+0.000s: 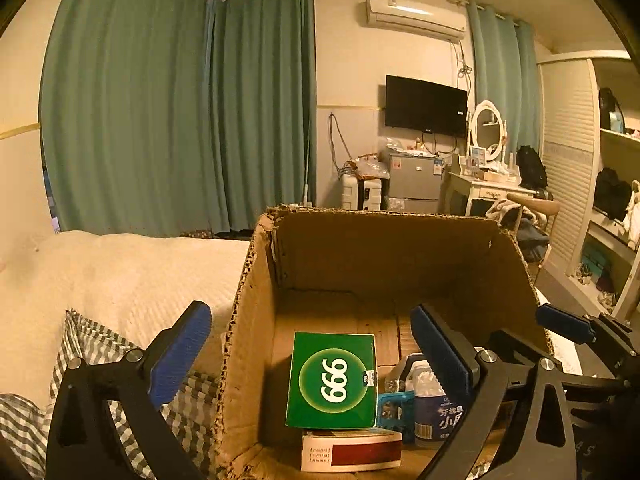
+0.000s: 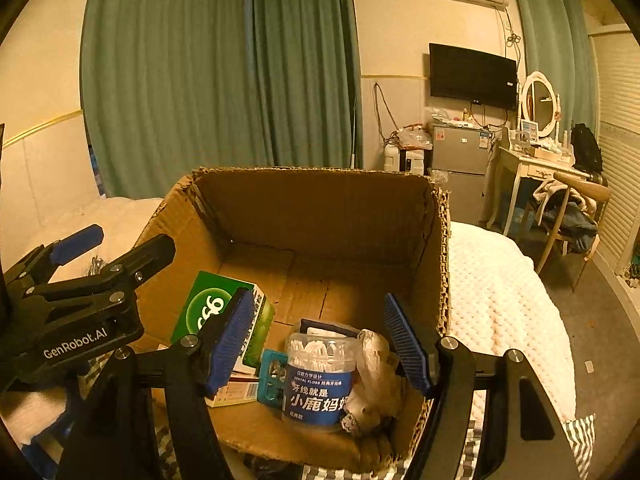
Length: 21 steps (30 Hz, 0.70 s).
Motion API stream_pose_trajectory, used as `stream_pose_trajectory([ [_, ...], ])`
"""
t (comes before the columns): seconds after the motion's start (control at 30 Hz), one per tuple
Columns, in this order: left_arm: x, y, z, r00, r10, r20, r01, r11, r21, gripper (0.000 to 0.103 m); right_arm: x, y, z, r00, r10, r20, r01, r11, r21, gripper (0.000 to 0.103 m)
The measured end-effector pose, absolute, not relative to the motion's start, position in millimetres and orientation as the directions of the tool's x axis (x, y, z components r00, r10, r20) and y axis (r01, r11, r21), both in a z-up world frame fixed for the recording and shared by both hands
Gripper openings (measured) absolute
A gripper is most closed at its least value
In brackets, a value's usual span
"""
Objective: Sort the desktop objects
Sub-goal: 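Open the left gripper to drop the green box while the right releases the floss jar, then withdraw both grippers from the cardboard box toward the remaining items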
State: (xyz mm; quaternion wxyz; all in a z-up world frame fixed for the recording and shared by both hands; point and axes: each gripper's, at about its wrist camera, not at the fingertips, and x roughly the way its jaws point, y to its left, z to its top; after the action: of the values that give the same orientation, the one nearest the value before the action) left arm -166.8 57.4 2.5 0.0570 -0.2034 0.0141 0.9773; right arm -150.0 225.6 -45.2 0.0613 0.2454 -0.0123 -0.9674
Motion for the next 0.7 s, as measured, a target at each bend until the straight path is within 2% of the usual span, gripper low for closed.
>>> stream_pose_trajectory([
  [0.27,-149.4,47.4,13.3,-0.917,0.091,-0.389,-0.094,-0.995,-0.01,0.103,-131.9,224.6,-37.3,-0.877,-0.12,-0.464,0.107,-0.993,0.055,0.068],
  [0.47,-131.3,40.2,18.8,-0.922,0.081,-0.378,-0.081,-0.997,-0.016,0.103,-115.3,222.5,-29.6,-0.885,-0.122,-0.448,0.106,-0.992,0.062,0.073],
  [0.6,-118.5,37.1,20.2,-0.923,0.079,-0.378,-0.074,-0.997,-0.026,0.103,-103.9,222.8,-25.1,-0.894,-0.107,-0.436,0.089,-0.994,0.063,0.083],
  [0.7,-107.5,34.1,23.1,-0.93,0.06,-0.362,-0.053,-0.998,-0.03,0.103,-92.7,224.2,-21.4,-0.901,-0.106,-0.421,0.08,-0.994,0.078,0.087],
])
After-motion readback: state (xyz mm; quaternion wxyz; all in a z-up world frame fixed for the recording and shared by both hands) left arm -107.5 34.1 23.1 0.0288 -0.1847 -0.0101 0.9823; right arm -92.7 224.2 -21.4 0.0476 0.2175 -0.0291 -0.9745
